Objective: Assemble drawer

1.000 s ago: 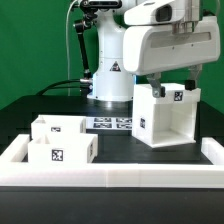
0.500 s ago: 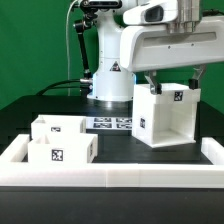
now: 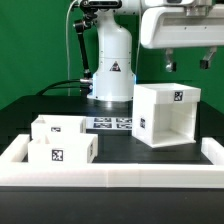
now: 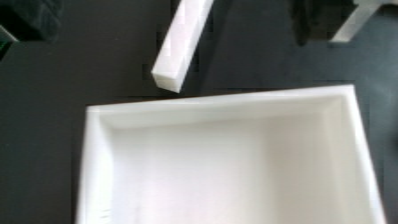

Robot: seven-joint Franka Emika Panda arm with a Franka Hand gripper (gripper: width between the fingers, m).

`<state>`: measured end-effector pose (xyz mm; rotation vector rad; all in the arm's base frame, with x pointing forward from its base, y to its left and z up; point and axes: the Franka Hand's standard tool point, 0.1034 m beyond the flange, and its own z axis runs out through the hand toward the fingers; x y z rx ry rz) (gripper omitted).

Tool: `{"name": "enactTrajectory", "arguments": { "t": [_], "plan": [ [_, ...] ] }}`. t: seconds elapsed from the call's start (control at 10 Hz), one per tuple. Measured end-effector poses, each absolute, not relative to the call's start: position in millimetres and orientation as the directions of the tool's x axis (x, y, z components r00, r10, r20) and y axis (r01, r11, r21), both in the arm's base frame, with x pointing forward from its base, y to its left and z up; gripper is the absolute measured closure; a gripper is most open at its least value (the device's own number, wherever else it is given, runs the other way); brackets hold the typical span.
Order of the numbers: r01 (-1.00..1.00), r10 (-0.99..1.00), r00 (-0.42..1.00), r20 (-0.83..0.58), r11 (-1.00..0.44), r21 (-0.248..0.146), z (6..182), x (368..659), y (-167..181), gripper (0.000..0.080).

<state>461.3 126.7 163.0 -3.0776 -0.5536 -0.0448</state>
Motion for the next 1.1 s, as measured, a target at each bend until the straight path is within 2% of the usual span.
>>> {"name": "enactTrajectory", "arguments": {
  "t": [0.4, 0.5, 0.7, 1.1],
  "plan": [
    [0.346, 0.345, 0.938, 0.031, -0.938, -0.016, 158.1, 458.5, 125.8, 0.015],
    [0.328, 0.327, 0.944, 0.038, -0.944, -0.033, 147.6, 446.3, 124.1, 0.015],
    [0.342, 0.341, 0.94, 0.029, -0.939, -0.039, 131.2, 423.1, 125.5, 0.015],
    [0.347, 0.346, 0.938, 0.031, -0.937, -0.046, 103.7, 405.9, 131.2, 0.015]
  ]
}}
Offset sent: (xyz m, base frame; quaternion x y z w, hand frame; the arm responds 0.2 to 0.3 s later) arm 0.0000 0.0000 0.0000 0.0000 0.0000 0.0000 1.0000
